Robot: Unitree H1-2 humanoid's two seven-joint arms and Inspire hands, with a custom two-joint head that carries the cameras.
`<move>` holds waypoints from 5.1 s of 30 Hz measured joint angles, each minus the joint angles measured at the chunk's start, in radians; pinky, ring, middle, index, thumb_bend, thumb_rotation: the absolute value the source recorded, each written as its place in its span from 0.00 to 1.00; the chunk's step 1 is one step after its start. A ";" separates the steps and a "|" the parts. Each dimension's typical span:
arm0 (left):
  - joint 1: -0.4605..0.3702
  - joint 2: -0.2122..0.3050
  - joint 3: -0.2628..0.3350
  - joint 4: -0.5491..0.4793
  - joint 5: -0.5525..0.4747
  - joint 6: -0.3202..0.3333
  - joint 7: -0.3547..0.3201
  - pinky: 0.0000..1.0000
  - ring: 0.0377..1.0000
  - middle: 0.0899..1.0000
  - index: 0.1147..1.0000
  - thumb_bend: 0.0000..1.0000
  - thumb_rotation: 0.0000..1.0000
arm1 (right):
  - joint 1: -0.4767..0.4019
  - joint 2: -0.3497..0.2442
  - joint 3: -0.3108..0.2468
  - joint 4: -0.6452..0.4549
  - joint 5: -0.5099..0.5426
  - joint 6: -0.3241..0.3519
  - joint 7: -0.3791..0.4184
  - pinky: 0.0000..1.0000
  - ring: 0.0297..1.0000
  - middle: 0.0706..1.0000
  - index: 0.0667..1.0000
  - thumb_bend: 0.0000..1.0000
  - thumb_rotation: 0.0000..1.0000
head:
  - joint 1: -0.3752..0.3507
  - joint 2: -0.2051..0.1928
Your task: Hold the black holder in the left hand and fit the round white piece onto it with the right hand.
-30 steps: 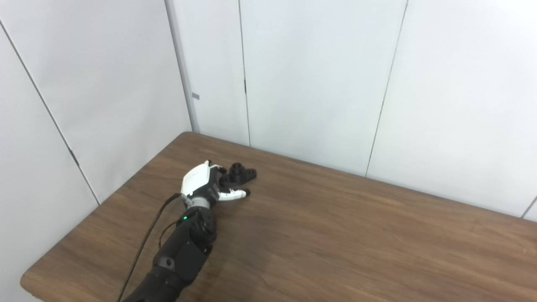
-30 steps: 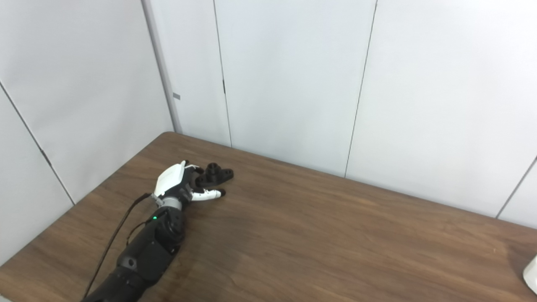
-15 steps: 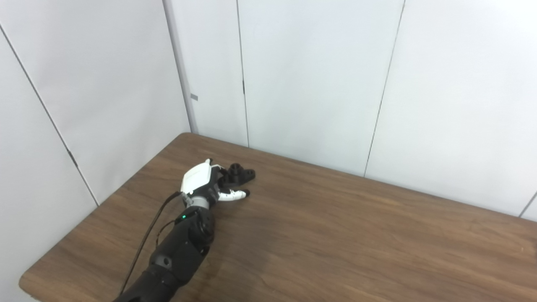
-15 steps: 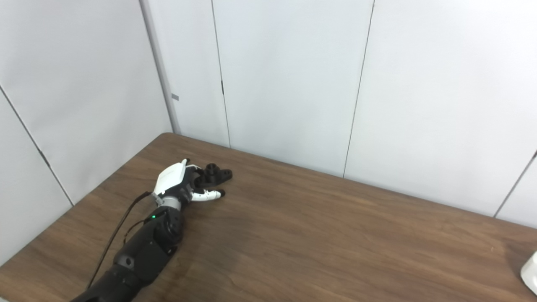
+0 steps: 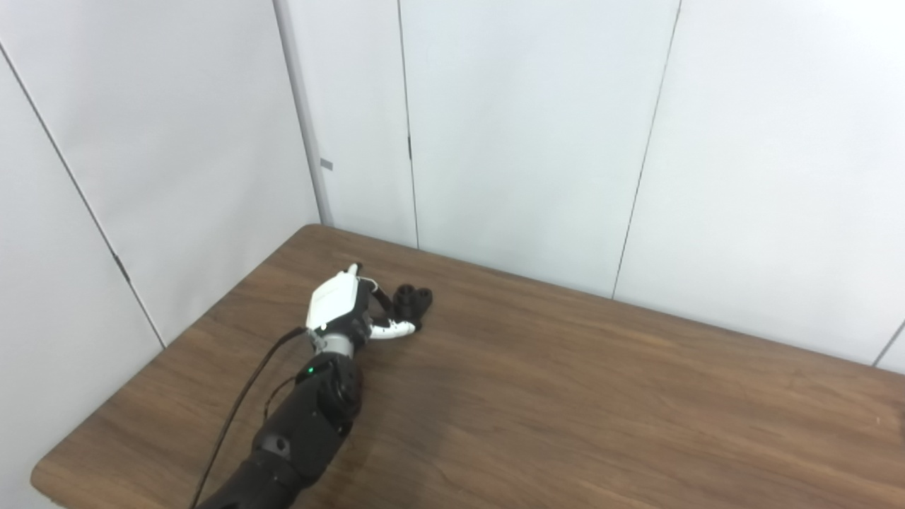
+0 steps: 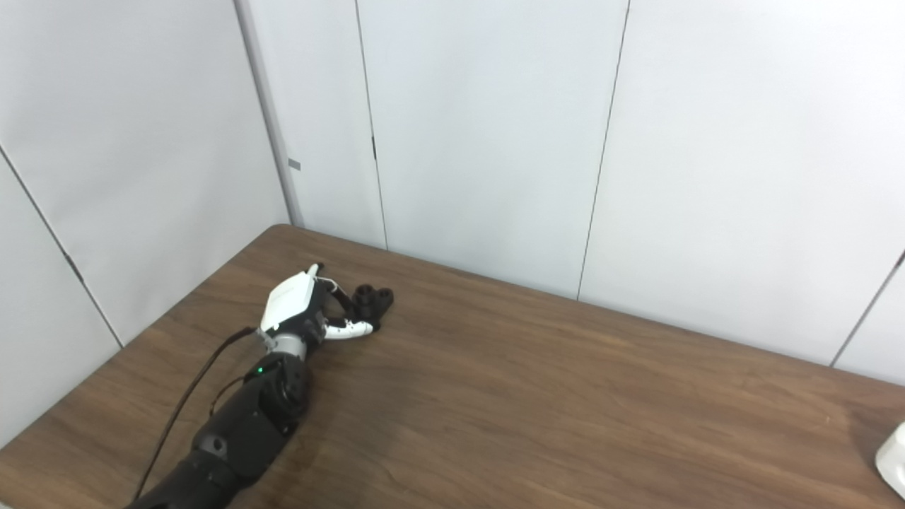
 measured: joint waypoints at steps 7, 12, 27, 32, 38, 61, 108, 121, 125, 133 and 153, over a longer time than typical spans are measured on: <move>-0.001 0.000 -0.006 0.020 0.001 -0.036 0.025 1.00 1.00 0.90 0.41 0.52 0.04 | 0.001 0.002 0.001 -0.001 -0.003 -0.001 -0.004 0.92 0.98 0.99 1.00 0.64 0.92 | 0.000 0.000; -0.001 0.000 -0.007 0.020 0.001 -0.040 0.026 1.00 1.00 0.91 0.41 0.52 0.05 | 0.002 0.002 0.002 -0.001 -0.003 -0.001 -0.004 0.93 0.98 0.99 1.00 0.64 0.92 | -0.005 0.000; 0.043 -0.008 -0.005 -0.057 -0.016 -0.040 0.010 1.00 1.00 0.92 0.41 0.52 0.05 | 0.000 0.012 0.002 -0.012 -0.003 0.009 -0.007 1.00 1.00 1.00 1.00 0.64 0.88 | -0.060 0.009; 0.097 -0.030 -0.005 -0.147 -0.039 -0.053 -0.002 1.00 1.00 0.92 0.41 0.52 0.05 | -0.004 0.039 -0.008 -0.029 -0.026 0.011 -0.014 0.99 1.00 0.99 1.00 0.66 0.90 | -0.113 0.025; 0.177 -0.046 -0.022 -0.292 -0.041 -0.065 -0.056 1.00 1.00 0.92 0.41 0.52 0.05 | -0.012 0.073 -0.012 -0.055 -0.030 0.049 -0.031 0.98 1.00 1.00 1.00 0.69 0.91 | -0.146 0.034; 0.397 -0.142 -0.168 -0.655 0.053 -0.102 -0.231 1.00 1.00 0.91 0.41 0.52 0.05 | -0.060 0.127 -0.011 -0.101 -0.089 0.101 -0.047 1.00 1.00 1.00 1.00 0.19 0.31 | -0.273 0.069; 0.428 -0.158 -0.130 -0.642 0.061 -0.290 -0.337 1.00 0.99 0.89 0.41 0.52 0.04 | -0.493 -0.076 -0.117 -0.208 -0.387 0.577 -0.102 1.00 1.00 1.00 0.95 1.00 0.58 | -0.614 0.138; 0.430 -0.199 -0.149 -0.664 0.122 -0.252 -0.336 1.00 0.99 0.89 0.41 0.52 0.04 | -0.521 -0.152 -0.103 -0.165 -0.380 0.630 -0.039 1.00 1.00 1.00 0.98 0.97 0.51 | -0.457 0.179; 0.429 -0.228 -0.164 -0.671 0.153 -0.221 -0.336 1.00 0.99 0.90 0.41 0.52 0.04 | -0.534 -0.195 -0.102 -0.107 -0.362 0.623 -0.032 1.00 1.00 1.00 0.98 0.95 0.49 | -0.423 0.187; 0.422 -0.237 -0.174 -0.671 0.167 -0.216 -0.335 1.00 0.99 0.90 0.41 0.52 0.05 | -0.547 -0.207 -0.061 -0.060 -0.363 0.619 -0.032 0.99 1.00 1.00 0.98 0.92 0.42 | -0.440 0.178; 0.423 -0.223 -0.162 -0.657 0.156 -0.256 -0.330 1.00 0.99 0.89 0.41 0.52 0.04 | -0.610 -0.259 -0.013 0.304 -0.396 0.451 -0.101 0.98 1.00 1.00 0.94 1.00 0.46 | -0.557 0.126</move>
